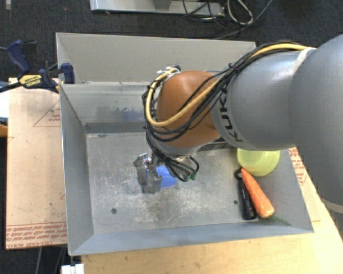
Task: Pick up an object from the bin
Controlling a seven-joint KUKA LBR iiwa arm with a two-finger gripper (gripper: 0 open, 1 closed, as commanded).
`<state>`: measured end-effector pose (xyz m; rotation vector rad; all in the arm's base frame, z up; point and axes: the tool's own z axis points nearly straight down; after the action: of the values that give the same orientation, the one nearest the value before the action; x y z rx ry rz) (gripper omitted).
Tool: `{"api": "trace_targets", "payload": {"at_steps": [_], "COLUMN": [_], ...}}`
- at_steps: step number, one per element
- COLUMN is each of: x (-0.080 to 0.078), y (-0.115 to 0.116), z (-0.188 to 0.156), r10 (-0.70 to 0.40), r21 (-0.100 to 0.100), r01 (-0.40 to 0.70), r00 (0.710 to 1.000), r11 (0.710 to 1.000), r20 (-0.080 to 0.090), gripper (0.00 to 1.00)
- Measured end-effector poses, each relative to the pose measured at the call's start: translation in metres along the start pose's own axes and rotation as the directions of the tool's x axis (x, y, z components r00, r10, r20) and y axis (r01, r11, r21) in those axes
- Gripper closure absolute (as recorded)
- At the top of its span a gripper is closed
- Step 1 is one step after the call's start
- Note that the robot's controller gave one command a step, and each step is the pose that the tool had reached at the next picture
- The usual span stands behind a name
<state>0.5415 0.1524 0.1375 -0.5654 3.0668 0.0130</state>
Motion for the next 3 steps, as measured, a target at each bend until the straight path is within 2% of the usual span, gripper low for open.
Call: {"api": "trace_targets", "payload": {"at_steps": [1,2,3], "x": [0.025,-0.010,-0.010], "y": [-0.015,-0.023,-0.023], "z": [0.023,0.014,0.014], "r10": [0.020,-0.131,-0.131], "r21": [-0.001,-0.001,-0.001], "r01": [-0.020,0.131,0.131], "r00": [1.000,0.991,0.991], "r11": [1.000,0.991,0.991], "r20": [-0.010,0.007,0.007], "gripper": [1.00,1.00,1.00]}}
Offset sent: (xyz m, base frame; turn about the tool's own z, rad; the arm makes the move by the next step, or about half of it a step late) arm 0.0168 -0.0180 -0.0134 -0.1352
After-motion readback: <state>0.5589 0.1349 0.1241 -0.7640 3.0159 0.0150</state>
